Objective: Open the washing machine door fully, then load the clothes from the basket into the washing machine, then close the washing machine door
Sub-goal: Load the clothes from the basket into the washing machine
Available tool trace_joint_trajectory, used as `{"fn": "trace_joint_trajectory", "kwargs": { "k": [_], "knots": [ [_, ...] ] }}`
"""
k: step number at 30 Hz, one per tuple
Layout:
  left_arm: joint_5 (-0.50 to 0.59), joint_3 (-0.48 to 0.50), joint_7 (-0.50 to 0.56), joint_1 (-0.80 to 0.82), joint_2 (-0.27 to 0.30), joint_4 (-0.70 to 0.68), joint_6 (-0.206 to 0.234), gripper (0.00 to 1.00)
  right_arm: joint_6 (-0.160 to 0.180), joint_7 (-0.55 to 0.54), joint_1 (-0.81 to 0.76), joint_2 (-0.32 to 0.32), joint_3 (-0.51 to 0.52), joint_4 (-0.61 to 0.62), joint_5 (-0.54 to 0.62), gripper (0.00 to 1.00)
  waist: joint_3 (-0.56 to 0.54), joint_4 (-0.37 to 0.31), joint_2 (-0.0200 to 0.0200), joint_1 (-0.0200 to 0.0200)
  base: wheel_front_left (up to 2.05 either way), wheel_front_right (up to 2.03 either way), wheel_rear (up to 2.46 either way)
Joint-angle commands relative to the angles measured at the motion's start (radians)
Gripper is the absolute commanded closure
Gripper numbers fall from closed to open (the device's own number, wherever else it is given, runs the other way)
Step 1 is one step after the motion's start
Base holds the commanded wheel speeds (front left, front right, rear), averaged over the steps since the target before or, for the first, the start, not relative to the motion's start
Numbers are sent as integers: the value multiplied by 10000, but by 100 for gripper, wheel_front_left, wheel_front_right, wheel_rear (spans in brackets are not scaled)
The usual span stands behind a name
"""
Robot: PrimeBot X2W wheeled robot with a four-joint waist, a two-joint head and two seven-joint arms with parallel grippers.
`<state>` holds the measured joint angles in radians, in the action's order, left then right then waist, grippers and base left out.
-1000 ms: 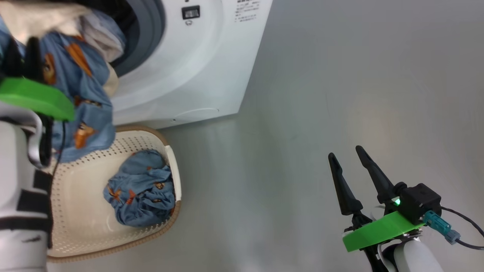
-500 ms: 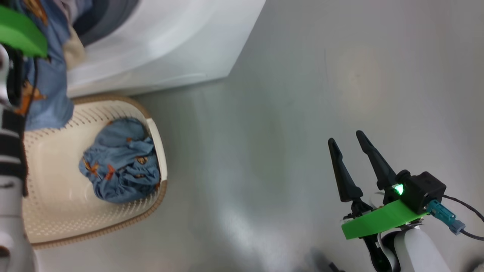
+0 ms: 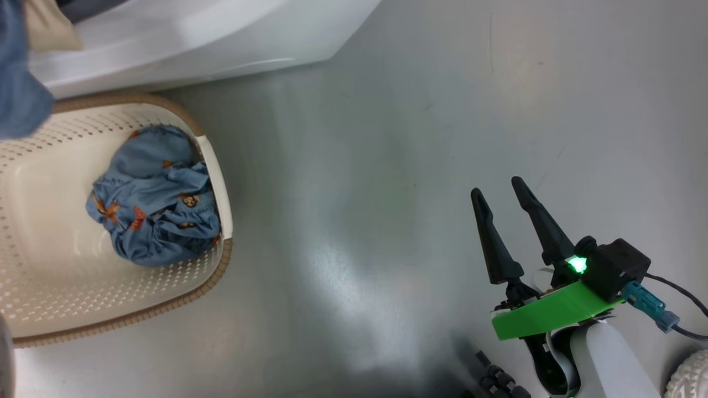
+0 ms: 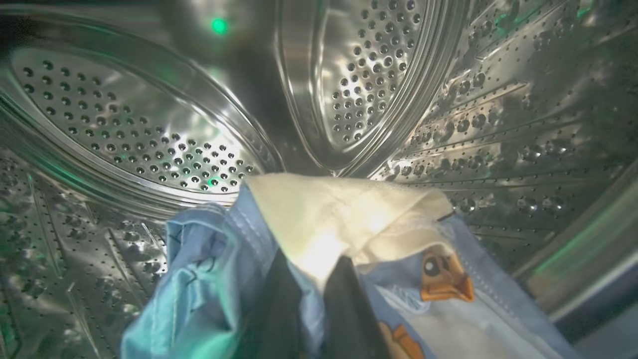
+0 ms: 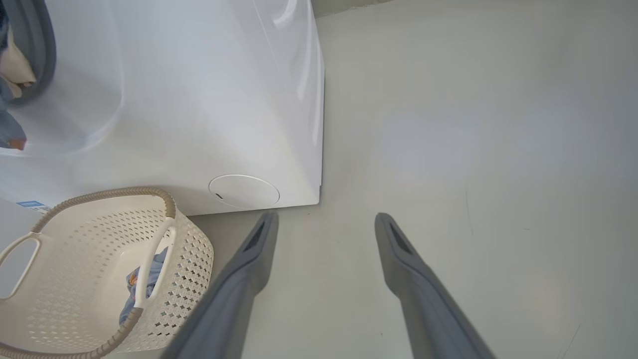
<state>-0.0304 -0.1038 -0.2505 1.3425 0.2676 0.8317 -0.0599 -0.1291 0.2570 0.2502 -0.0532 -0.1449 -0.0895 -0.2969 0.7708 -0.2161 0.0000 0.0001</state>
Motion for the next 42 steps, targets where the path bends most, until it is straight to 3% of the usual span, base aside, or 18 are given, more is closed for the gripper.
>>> {"fn": "trace_joint_trajectory", "kwargs": {
  "k": [1,6,13,14,15,16,42],
  "knots": [
    [120,69,-96,281,545,-463,162,100,-16,48,-106,29,-226,179,-82,0,91,-21,0,-1,0,0,0],
    [353,107,-109,399,982,-2737,604,100,-16,48,-80,29,-353,140,-135,0,112,-141,0,-1,0,0,0],
    [128,178,-111,-295,949,-3218,765,100,-16,48,-126,29,-377,55,-159,0,39,-119,0,-1,0,0,0],
    [91,194,-111,-378,926,-3227,779,96,-16,48,-122,29,-383,54,-161,0,37,-106,0,-1,0,0,0],
    [44,221,-111,-455,898,-3223,795,69,-16,48,-114,29,-391,55,-165,0,47,-91,0,-1,0,0,0],
    [-40,262,-111,-559,837,-3028,808,0,-16,48,-106,29,-389,49,-156,0,44,-62,0,-1,0,0,0],
    [-826,531,-112,-1668,-229,-1646,520,0,-16,48,75,30,-42,-116,55,0,-852,697,0,-1,0,0,0]
  ]
}}
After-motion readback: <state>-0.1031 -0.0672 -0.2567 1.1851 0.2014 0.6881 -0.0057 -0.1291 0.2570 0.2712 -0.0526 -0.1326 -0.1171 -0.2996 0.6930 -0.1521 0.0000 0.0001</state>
